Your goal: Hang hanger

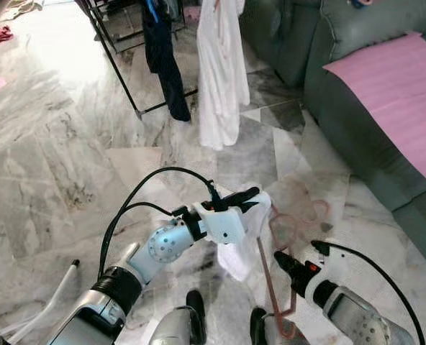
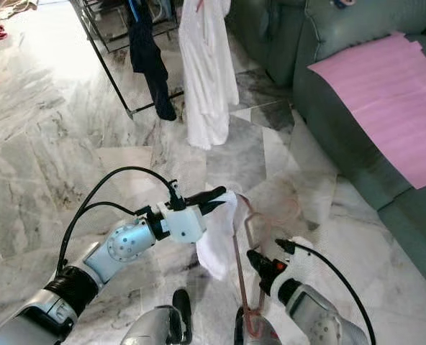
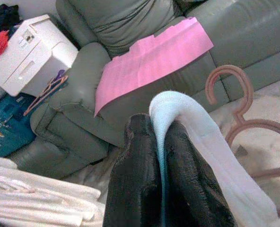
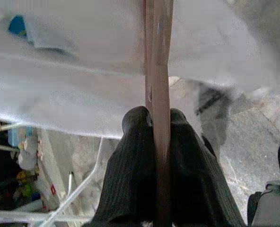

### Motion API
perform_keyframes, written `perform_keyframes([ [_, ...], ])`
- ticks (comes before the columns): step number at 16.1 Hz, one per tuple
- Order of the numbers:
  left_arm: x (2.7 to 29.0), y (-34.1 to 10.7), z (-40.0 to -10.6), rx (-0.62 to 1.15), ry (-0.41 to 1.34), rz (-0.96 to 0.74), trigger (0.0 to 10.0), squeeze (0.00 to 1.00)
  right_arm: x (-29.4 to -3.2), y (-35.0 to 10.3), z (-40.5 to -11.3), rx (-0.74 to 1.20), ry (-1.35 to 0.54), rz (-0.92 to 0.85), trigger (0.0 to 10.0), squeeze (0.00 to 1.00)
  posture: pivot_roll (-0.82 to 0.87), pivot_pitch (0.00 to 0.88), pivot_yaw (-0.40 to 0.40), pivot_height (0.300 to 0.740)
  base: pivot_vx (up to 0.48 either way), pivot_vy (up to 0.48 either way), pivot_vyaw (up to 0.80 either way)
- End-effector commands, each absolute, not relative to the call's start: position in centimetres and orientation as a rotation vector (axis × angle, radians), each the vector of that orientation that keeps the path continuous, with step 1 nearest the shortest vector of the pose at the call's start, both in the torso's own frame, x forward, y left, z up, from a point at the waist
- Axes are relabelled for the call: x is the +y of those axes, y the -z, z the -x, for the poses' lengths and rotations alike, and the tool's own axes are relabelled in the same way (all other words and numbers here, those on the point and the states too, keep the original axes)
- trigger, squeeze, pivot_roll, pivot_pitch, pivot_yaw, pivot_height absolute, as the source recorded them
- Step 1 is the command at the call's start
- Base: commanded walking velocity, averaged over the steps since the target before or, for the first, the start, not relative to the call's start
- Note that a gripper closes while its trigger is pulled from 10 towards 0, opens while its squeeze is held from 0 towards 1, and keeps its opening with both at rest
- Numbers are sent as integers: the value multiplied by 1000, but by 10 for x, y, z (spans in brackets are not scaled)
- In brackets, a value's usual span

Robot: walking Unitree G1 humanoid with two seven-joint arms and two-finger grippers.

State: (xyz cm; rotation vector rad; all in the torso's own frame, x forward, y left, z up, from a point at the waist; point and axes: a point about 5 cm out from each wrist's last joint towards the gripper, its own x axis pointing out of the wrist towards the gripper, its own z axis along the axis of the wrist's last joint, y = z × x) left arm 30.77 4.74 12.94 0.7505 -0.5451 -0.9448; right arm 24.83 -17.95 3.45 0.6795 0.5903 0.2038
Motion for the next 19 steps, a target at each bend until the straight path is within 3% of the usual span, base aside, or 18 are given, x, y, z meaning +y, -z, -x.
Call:
perform_keyframes([
  [1,48,-126,-308,-532,949,-769,10000,0,-184,-34,-247,600,-162,-732,10000,0,-29,313,116,740,0,0,0],
  [5,46,-117,-307,-496,954,-781,10000,0,-142,-94,-245,431,-565,-680,10000,0,-35,311,113,740,0,0,0],
  [8,47,-121,-314,-488,884,-779,10000,0,-147,-86,-244,494,-526,-621,10000,0,-39,311,103,740,0,0,0],
  [11,49,-130,-319,-520,840,-748,10000,0,-170,-55,-247,582,-284,-619,10000,0,-37,306,100,740,0,0,0],
  [14,47,-137,-320,-551,832,-731,10000,0,-185,-42,-251,600,-169,-677,10000,0,-30,304,102,740,0,0,0],
  [18,47,-143,-319,-587,827,-695,10000,0,-178,-43,-261,584,-178,-774,10000,0,-16,303,108,740,0,0,0],
  [19,48,-143,-319,-595,826,-701,10000,0,-160,-49,-261,578,-265,-786,10000,0,-12,304,106,740,0,0,0],
])
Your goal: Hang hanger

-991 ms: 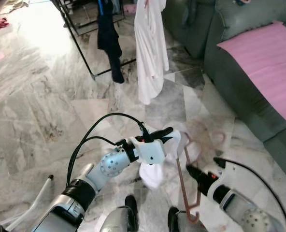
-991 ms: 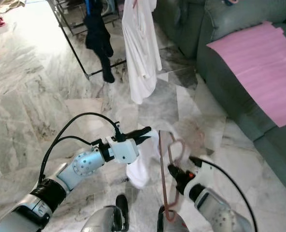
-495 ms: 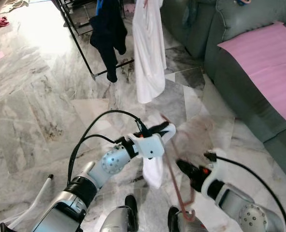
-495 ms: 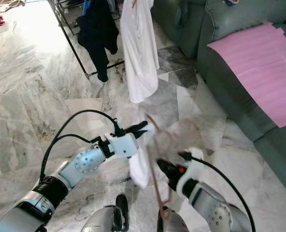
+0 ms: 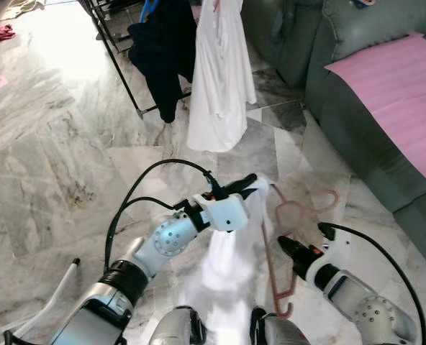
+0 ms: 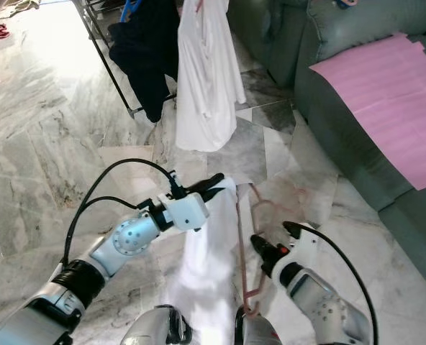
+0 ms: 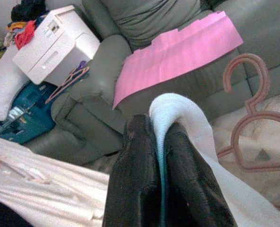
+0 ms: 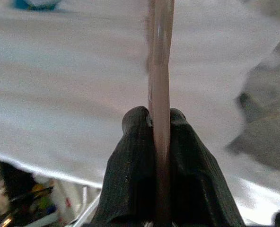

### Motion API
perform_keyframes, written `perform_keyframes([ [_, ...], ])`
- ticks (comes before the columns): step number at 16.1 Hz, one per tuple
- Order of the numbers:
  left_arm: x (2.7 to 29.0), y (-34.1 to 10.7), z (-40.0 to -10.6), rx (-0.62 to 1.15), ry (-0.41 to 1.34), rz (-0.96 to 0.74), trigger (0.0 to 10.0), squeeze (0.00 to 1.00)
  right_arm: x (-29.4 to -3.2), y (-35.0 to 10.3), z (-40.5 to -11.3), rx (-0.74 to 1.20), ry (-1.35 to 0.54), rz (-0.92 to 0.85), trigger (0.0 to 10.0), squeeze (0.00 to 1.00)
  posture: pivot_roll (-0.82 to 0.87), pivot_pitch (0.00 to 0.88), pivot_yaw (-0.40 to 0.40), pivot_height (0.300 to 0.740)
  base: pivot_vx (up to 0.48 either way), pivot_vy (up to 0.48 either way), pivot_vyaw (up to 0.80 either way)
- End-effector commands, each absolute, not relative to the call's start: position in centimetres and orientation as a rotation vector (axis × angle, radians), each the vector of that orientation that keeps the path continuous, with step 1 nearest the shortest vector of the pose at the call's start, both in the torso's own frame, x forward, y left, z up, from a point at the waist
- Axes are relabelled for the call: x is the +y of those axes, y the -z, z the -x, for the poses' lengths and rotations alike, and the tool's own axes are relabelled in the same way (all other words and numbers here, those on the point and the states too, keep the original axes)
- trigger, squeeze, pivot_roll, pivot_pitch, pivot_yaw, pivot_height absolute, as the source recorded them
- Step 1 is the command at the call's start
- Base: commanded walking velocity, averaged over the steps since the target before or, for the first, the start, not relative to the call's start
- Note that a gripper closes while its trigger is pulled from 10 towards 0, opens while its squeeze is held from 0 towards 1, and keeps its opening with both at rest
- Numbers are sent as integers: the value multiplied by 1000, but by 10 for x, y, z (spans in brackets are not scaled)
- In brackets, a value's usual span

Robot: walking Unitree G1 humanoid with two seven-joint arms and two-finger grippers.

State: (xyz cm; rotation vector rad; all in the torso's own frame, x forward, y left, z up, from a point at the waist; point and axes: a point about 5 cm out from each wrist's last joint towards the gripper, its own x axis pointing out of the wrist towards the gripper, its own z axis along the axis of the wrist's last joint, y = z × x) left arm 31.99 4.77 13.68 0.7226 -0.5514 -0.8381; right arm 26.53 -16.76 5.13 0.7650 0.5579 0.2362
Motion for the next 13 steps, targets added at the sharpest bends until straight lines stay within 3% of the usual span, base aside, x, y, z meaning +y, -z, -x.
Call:
perform_keyframes([
  [1,47,-144,-318,-603,833,-703,10000,0,-154,-49,-260,578,-285,-793,10000,0,-12,304,106,740,0,0,0],
  [2,47,-145,-317,-612,836,-699,10000,0,-155,-47,-260,585,-269,-801,10000,0,-11,304,105,740,0,0,0],
  [5,43,-142,-306,-618,927,-668,10000,0,-192,-50,-280,467,-69,-892,10000,0,-8,305,107,740,0,0,0],
  [9,51,-113,-296,-516,977,-687,10000,0,-215,-117,-308,202,-111,-843,10000,0,-15,304,108,740,0,0,0],
  [13,54,-114,-292,-518,988,-673,10000,0,-241,-129,-317,136,-29,-812,10000,0,-12,305,101,740,0,0,0],
])
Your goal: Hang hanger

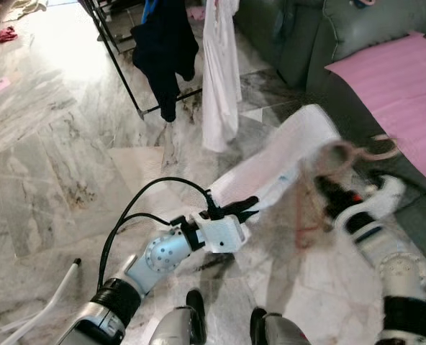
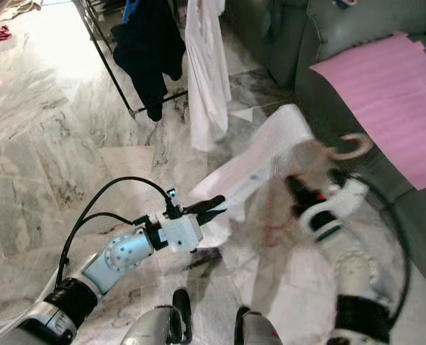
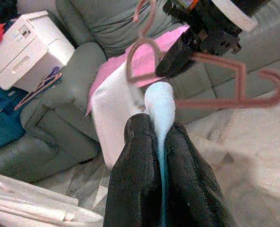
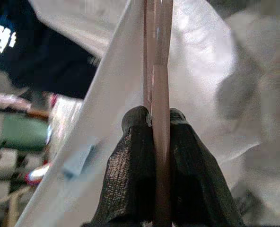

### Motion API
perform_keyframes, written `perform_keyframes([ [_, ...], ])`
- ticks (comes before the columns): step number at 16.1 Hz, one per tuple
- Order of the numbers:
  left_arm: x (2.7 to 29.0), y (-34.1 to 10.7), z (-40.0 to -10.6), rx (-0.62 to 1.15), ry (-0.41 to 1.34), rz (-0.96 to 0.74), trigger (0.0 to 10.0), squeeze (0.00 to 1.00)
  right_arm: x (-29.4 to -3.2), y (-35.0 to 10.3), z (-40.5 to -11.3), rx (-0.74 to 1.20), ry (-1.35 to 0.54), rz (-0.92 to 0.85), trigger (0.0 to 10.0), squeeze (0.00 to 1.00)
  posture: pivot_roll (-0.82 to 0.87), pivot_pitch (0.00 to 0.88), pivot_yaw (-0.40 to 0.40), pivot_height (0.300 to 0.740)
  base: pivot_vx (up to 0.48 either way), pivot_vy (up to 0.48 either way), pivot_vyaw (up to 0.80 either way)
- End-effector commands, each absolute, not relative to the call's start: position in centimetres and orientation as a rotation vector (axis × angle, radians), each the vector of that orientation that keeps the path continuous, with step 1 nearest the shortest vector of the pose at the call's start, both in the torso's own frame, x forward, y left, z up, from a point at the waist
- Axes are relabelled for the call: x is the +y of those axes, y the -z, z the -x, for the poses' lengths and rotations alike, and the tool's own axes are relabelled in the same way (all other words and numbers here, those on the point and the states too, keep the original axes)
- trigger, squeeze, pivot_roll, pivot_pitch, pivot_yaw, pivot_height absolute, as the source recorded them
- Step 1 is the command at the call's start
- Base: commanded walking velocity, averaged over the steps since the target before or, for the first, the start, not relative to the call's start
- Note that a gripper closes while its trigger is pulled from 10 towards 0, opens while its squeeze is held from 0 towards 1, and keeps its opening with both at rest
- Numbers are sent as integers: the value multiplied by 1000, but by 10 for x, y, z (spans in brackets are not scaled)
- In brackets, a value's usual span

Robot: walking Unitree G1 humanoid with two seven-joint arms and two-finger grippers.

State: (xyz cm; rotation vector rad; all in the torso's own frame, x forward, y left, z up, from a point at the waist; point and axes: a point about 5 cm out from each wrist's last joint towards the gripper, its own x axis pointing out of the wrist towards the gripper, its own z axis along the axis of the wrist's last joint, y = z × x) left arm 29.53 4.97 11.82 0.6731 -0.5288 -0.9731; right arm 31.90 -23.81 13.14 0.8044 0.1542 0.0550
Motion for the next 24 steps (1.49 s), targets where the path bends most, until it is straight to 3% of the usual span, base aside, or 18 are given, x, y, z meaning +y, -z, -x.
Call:
perform_keyframes([
  [1,53,-104,-288,-495,1015,-703,10000,0,-243,-152,-327,83,-48,-810,10000,0,-16,307,100,740,0,0,0],
  [7,37,-81,-276,-444,1099,-757,10000,0,-194,-216,-345,-25,-286,-810,10000,0,-31,312,95,740,0,0,0],
  [10,30,-79,-271,-454,1130,-756,10000,0,-179,-221,-352,-13,-334,-804,10000,0,-38,315,84,740,0,0,0],
  [12,27,-82,-272,-470,1123,-737,10000,0,-178,-207,-359,29,-243,-580,10000,0,-35,317,78,740,0,0,0],
  [16,20,-87,-269,-486,1119,-672,10000,0,-161,-201,-361,22,-290,-265,10000,0,-33,324,66,740,0,0,0],
  [19,18,-85,-267,-462,1137,-635,10000,0,-157,-201,-363,-10,-282,-222,10000,0,-37,325,61,740,0,0,0],
  [20,17,-84,-267,-452,1141,-616,10000,1000,-154,-203,-365,-43,-292,-173,10000,0,-37,325,59,740,0,0,0],
  [24,16,-88,-268,-450,1132,-568,10000,1000,-150,-211,-363,-161,-318,-73,10000,0,-38,325,49,740,0,0,0],
])
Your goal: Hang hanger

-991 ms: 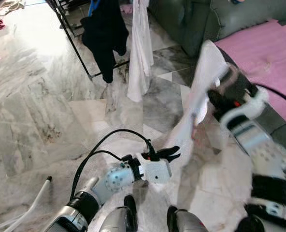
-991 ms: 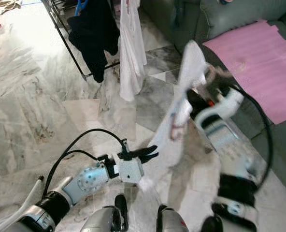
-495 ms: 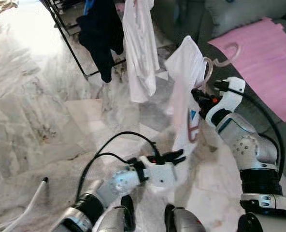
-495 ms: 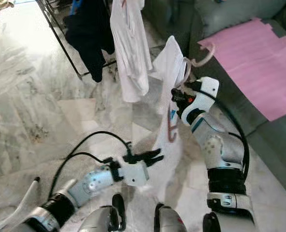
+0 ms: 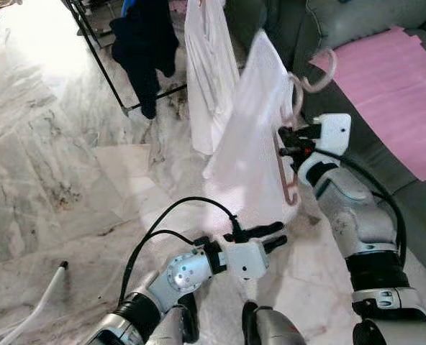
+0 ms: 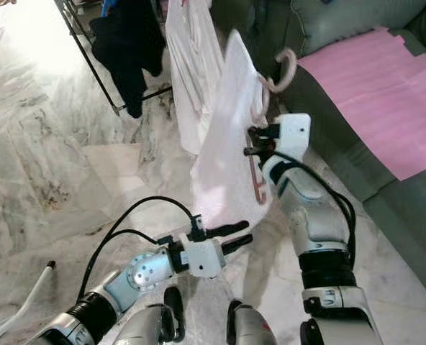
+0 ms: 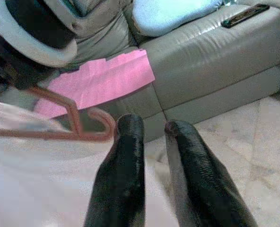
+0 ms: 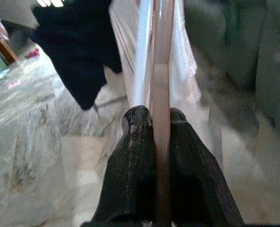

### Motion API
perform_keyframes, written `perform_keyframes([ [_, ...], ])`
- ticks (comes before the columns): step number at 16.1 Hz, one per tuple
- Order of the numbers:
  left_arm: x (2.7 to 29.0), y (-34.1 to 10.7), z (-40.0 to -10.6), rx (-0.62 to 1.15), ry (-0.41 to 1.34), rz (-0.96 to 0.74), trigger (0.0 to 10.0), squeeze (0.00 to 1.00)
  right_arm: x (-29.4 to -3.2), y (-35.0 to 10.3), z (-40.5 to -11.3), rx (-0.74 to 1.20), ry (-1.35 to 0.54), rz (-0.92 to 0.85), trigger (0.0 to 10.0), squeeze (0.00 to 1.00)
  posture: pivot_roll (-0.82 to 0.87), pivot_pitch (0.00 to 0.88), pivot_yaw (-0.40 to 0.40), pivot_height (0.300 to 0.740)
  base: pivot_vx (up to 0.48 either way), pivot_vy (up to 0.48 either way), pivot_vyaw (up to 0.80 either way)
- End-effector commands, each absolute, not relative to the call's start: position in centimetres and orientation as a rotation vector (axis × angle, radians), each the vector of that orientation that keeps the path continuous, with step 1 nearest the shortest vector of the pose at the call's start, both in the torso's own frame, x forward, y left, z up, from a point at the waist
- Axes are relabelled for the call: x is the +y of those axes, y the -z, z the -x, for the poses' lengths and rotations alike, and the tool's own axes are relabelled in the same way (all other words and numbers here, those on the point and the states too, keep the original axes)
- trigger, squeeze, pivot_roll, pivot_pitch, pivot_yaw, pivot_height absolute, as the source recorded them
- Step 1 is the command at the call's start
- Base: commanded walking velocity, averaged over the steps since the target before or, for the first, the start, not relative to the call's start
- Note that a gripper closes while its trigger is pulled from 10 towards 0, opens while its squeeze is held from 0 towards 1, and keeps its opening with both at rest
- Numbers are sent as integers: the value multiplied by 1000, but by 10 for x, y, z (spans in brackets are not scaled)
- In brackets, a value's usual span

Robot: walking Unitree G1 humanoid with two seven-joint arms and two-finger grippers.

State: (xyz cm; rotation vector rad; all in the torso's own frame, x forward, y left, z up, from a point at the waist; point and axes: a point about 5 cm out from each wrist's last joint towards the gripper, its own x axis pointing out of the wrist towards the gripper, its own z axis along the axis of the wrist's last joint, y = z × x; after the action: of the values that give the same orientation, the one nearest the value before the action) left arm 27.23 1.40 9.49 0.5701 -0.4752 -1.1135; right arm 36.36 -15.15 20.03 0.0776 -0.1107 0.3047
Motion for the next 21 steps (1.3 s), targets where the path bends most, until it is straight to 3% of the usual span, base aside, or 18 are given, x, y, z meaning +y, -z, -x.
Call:
perform_keyframes([
  [1,16,-88,-268,-437,1124,-552,10000,1000,-149,-213,-359,-226,-327,-28,10000,0,-39,326,46,740,0,0,0],
  [5,23,-88,-272,-416,1088,-525,10000,1000,-152,-198,-348,-229,-351,38,10000,0,-40,324,48,740,0,0,0],
  [8,47,-96,-287,-402,989,-522,10000,1000,-160,-180,-334,-229,-372,82,10000,0,-39,323,55,740,0,0,0],
  [10,62,-101,-297,-391,906,-518,10000,1000,-164,-173,-325,-247,-381,52,10000,0,-38,323,56,740,0,0,0],
  [14,113,-109,-332,-292,556,-542,10000,1000,-182,-153,-305,-206,-385,128,10000,0,-40,315,56,740,0,0,0],
  [20,134,-99,-341,-165,330,-459,10000,1000,-186,-147,-304,-182,-350,126,10000,0,-14,275,19,740,0,0,0],
  [21,137,-94,-341,-128,286,-401,10000,486,-185,-145,-304,-173,-355,119,10000,0,-8,271,10,740,0,0,0],
])
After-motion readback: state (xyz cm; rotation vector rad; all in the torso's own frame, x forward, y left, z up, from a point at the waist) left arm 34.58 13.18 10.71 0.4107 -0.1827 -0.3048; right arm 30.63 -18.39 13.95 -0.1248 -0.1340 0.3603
